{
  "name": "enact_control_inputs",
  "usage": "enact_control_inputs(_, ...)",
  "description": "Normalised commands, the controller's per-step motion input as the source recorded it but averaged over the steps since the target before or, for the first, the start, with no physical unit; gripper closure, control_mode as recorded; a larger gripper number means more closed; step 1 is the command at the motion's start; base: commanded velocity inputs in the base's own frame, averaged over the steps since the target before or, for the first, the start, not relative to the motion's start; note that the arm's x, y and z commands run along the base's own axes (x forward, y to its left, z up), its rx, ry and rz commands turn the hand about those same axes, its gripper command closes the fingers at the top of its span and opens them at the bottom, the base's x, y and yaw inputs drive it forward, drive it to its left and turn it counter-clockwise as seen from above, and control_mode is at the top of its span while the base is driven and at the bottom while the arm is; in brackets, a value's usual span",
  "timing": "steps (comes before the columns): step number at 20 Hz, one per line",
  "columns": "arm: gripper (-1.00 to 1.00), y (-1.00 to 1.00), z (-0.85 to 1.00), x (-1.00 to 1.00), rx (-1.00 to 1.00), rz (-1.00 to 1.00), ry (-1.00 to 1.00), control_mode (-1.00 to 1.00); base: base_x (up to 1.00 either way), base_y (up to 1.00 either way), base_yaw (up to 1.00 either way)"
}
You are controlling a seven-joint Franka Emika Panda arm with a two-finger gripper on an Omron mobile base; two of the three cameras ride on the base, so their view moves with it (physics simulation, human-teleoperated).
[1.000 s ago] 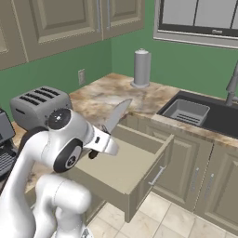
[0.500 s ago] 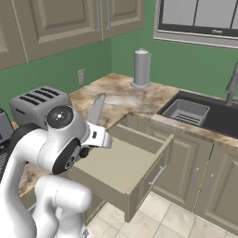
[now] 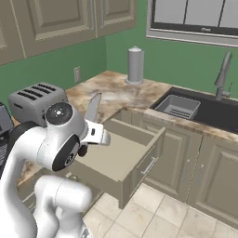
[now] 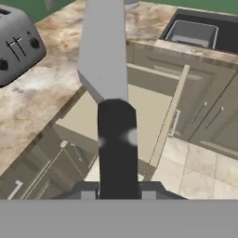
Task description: Pick up the knife from the drawer and place it on the cutting board. Then place the meat from the plate to the cutting board.
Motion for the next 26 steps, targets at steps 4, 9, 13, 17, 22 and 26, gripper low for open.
enact_control_inputs(4, 1.00, 0.00, 0.00, 0.00, 0.00, 0.00, 0.00, 1.00, -1.00, -0.68, -0.14)
enact_control_inputs(9, 1.00, 0.00, 0.00, 0.00, 0.00, 0.00, 0.00, 1.00, -0.80, -0.93, -0.20)
enact_control_inputs(13, 1.00, 0.00, 0.00, 0.00, 0.00, 0.00, 0.00, 1.00, 0.04, -0.84, -0.55)
enact_control_inputs(17, 1.00, 0.00, 0.00, 0.00, 0.00, 0.00, 0.00, 1.00, 0.00, -0.70, -0.66)
enact_control_inputs(22, 1.00, 0.00, 0.00, 0.00, 0.00, 0.00, 0.00, 1.00, 0.32, -0.88, -0.36)
enact_control_inputs(26, 1.00, 0.00, 0.00, 0.00, 0.00, 0.00, 0.00, 1.00, 0.60, -1.00, 0.00)
